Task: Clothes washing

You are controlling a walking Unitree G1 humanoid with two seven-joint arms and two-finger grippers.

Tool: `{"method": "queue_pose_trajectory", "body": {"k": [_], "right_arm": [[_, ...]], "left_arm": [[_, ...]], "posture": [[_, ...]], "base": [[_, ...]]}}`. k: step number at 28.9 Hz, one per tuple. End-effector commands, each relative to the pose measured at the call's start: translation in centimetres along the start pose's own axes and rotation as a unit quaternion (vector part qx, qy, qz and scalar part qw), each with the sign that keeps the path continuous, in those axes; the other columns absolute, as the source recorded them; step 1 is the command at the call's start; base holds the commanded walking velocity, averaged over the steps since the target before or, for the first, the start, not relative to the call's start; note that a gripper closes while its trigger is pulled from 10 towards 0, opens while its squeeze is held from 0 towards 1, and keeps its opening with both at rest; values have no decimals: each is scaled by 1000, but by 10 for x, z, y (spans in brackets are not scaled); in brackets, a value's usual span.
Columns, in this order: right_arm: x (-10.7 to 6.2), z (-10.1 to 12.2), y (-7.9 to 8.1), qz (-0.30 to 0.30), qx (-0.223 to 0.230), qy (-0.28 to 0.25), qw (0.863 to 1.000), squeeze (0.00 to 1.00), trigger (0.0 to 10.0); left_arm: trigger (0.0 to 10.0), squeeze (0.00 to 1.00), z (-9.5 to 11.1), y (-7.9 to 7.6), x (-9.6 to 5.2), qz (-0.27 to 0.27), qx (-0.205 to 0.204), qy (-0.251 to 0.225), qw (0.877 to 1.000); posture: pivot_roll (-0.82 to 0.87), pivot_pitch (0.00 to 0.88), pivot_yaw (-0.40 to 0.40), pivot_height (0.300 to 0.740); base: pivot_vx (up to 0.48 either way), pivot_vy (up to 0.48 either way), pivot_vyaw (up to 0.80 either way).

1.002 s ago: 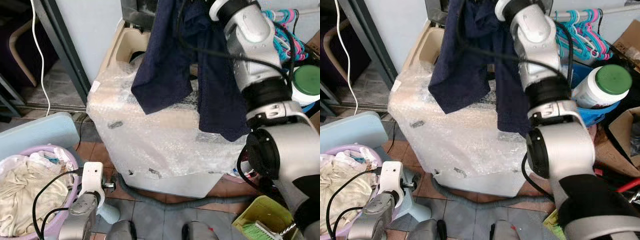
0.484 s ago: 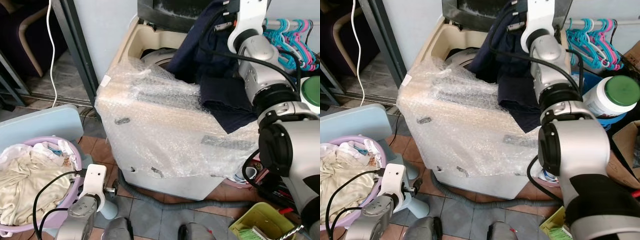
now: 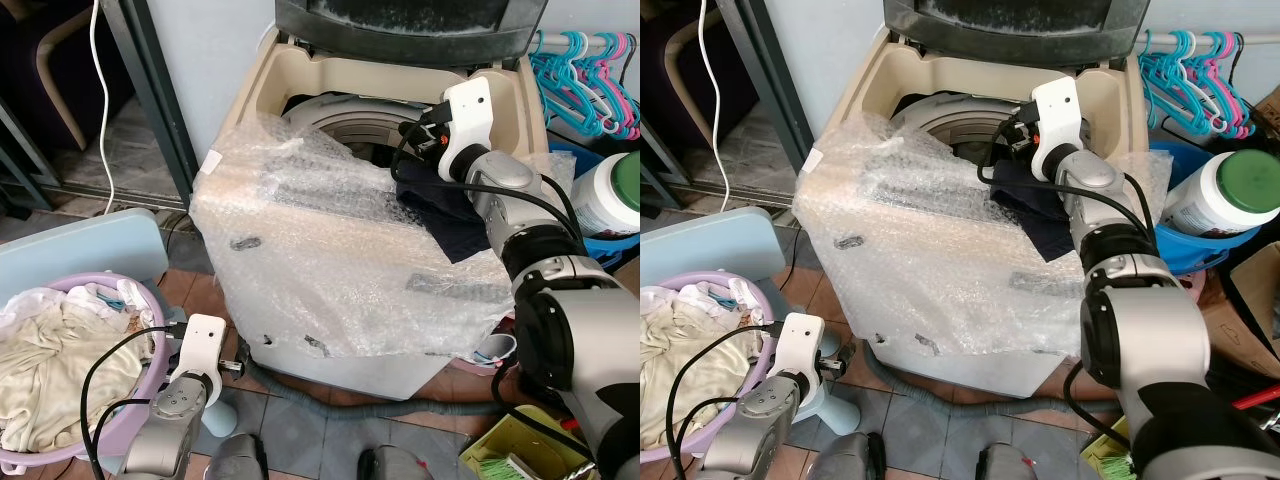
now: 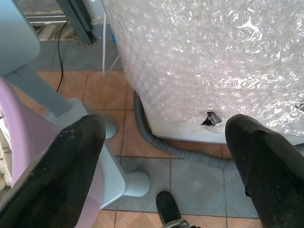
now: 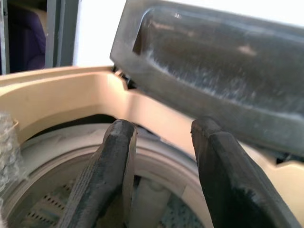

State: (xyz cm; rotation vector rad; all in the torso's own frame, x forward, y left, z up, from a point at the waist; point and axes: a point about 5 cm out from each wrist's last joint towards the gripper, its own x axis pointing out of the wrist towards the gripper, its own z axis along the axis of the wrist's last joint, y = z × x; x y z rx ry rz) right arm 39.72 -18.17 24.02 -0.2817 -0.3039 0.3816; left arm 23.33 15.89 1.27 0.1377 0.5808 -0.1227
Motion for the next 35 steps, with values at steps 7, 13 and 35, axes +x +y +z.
{"method": "queue_pose_trajectory", "body": {"k": [7,13,35], "right_arm": [[-53,23,-16,52,-47,-14,997,1000,10000],[-109,3,3,156,10,69,985,1000,10000],[-49,-32,4,-111,54,172,977,1000,10000]], "left_arm": [[10000,0,2,6,2,11,6,-5,1000],[10000,0,1,5,1,-1,11,-9,1000],[10000,0,10,-11,1,-56,21,-31,998]], "posture": [[-72,81,42,740],[-97,84,62,740],[-78,65,59,740]], "base": [[0,0,0],[0,0,0],[0,0,0]]}}
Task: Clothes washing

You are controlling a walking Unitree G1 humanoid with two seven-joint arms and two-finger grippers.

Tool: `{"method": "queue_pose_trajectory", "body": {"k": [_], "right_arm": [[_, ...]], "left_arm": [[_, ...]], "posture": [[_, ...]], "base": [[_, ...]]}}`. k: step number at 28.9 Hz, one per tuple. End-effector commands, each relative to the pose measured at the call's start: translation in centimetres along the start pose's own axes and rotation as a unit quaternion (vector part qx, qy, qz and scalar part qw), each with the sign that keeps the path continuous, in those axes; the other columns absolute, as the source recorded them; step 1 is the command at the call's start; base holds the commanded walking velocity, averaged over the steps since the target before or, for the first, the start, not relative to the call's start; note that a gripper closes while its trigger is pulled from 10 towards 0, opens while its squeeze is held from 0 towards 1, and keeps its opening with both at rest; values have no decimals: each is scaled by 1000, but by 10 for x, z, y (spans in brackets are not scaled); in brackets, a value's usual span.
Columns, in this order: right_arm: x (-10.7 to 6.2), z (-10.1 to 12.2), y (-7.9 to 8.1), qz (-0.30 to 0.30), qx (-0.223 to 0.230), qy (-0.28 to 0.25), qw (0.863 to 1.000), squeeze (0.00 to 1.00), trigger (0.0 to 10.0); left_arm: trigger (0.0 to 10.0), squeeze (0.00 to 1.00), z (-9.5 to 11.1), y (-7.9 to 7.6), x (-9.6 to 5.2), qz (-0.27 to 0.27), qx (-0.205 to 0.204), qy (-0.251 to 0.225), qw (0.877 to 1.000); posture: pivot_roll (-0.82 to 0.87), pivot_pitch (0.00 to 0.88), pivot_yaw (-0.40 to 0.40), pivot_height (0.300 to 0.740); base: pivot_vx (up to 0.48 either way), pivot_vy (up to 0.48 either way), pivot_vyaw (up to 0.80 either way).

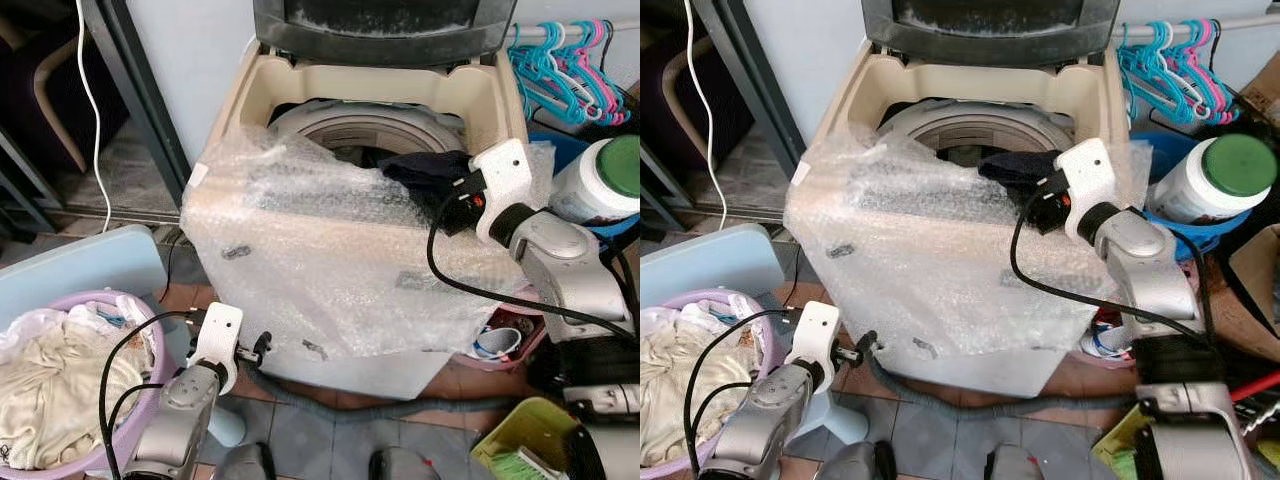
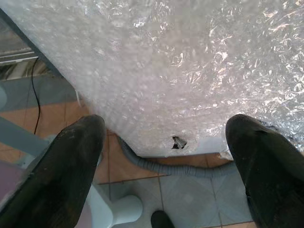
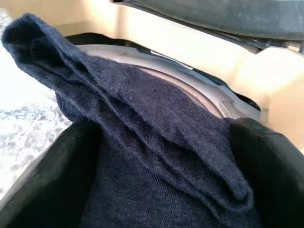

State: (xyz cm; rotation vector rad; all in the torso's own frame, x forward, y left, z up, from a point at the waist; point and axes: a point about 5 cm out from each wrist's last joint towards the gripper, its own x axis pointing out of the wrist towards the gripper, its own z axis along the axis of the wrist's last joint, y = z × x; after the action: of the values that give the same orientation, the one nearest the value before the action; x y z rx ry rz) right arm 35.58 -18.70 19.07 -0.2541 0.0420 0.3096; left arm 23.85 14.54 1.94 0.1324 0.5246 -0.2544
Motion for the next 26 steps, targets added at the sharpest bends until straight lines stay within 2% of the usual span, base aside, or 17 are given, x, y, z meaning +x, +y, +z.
{"method": "queue_pose_trajectory", "body": {"k": [1,2,3,5,7,10,11,12,14,15,16,17,18,19,20,22,26], "right_arm": [[2,3,-20,-92,29,0,995,1000,10000],[3,13,-25,-123,53,-27,991,1000,10000],[1,30,-34,-172,76,-82,979,1000,10000],[0,35,-37,-187,78,-100,974,1000,10000],[-11,55,-39,-197,89,-178,960,1000,10000],[-14,60,-38,-196,88,-197,957,1000,10000],[-15,61,-30,-164,104,-200,960,1000,10000],[-15,61,-30,-164,104,-200,960,1000,10000],[-17,59,-12,-88,112,-200,969,1000,10000],[-18,57,-5,-58,110,-198,972,871,10000],[-22,51,7,6,124,-178,976,745,10000],[-22,51,7,6,124,-178,976,745,10000],[-33,39,30,124,141,-144,972,373,10000],[-41,32,41,183,141,-119,966,82,10000],[-48,28,48,219,118,-112,962,0,10000],[-56,19,55,256,94,-88,958,0,10000],[-55,17,51,231,85,-91,965,0,10000]], "left_arm": [[10000,0,-1,1,-1,4,4,0,1000],[10000,0,0,1,-1,5,4,-1,1000],[10000,0,1,1,-1,7,3,-4,1000],[10000,0,1,1,-1,7,2,-5,1000],[10000,0,2,-1,0,6,-2,-14,1000],[10000,0,3,-2,-1,3,-5,-19,1000],[10000,0,4,-3,0,1,-6,-23,1000],[10000,0,4,-3,0,1,-6,-23,1000],[10000,0,4,-5,0,-5,-5,-25,1000],[10000,0,4,-6,0,-7,-4,-25,1000],[10000,0,5,-7,1,-9,-4,-25,1000],[10000,0,5,-7,1,-9,-4,-25,1000],[10000,0,5,-7,2,-11,-2,-25,1000],[10000,0,4,-7,2,-13,-1,-23,1000],[10000,0,4,-7,2,-13,0,-22,1000],[10000,0,4,-7,2,-14,1,-21,1000],[10000,0,5,-7,3,-14,1,-26,1000]], "posture": [[-78,65,59,740],[-79,64,58,740],[-78,64,56,740],[-78,64,55,740],[-83,64,52,740],[-88,64,53,740],[-89,63,52,740],[-89,63,52,740],[-96,68,53,740],[-96,68,53,740],[-99,69,56,740],[-99,69,56,740],[-101,68,59,740],[-102,68,59,740],[-102,67,60,740],[-104,67,63,740],[-105,64,66,740]], "base": [[0,0,0],[0,0,0],[0,0,0],[0,0,0],[0,0,0],[0,0,0],[0,0,0],[0,0,0],[0,0,0],[0,0,0],[0,0,0],[0,0,0],[0,0,0],[0,0,0],[0,0,0],[0,0,0],[0,0,0]]}}
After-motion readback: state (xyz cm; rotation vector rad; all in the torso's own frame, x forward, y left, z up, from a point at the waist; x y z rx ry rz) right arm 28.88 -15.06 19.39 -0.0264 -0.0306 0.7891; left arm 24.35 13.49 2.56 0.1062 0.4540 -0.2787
